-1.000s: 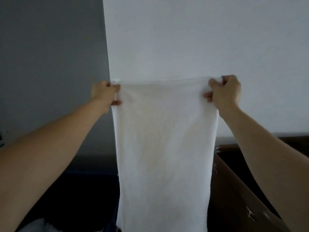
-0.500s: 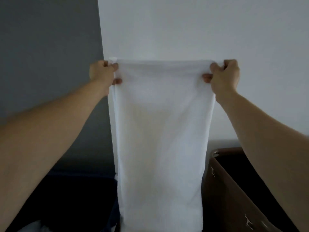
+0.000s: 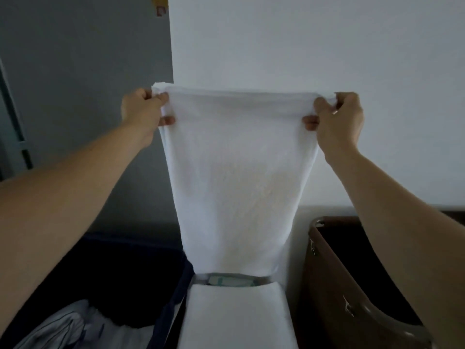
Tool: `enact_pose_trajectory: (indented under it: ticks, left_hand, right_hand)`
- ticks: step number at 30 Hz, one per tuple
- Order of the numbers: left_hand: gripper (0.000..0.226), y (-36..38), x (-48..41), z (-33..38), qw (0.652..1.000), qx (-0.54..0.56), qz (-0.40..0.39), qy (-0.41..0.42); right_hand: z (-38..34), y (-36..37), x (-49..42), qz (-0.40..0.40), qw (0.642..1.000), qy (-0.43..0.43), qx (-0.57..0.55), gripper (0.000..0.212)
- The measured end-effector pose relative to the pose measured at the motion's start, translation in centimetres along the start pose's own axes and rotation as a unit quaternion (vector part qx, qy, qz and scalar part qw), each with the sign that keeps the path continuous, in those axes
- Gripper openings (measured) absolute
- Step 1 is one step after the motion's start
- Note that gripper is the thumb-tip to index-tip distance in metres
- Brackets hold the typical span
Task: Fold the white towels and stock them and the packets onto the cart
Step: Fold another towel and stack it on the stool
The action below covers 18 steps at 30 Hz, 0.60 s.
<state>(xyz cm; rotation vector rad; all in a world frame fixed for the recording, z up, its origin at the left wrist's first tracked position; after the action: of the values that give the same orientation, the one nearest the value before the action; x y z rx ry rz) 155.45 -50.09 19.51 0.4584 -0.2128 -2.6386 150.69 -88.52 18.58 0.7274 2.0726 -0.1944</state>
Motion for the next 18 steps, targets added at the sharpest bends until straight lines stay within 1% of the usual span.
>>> enact_pose_trajectory:
  ticks: [5,9,13,18]
  left_hand:
    - [0.01,-4.3,6.1,-3.0,0.998,-0.026,-0.031,-0.048]
    - [0.007,-8.7,12.8,-6.2,0.993,-0.055,-0.048,-0.095]
    - [0.024,-14.7,19.6,-10.0,0.981,-0.092,-0.078,-0.153]
    - [0.016,-19.8,26.8,-13.5,0.965,-0.117,-0.122,-0.2]
  right_hand:
    - [-1.4,-4.0,7.2,-0.022,0.998,0.026,0.044,0.016]
    - [-3.2,-7.1,14.2,-0.037,0.995,0.065,0.069,0.02]
    - [-5.3,-10.5,22.1,-0.066,0.984,0.112,0.119,0.025]
    - [-7.4,-14.5,29.4,-0.089,0.973,0.154,0.15,0.017]
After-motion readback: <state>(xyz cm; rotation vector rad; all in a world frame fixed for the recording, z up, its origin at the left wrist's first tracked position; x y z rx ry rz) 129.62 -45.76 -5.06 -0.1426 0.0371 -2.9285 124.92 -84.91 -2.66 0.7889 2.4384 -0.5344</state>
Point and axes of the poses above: each hand's wrist, its own x-axis away from the middle knuckle, its own y-axis out of the palm, z = x × y, the point moved 5 cm from there along -x, towards the middle knuckle, and after that the axes turned 13 degrees about -y, right-handed, at the moved point
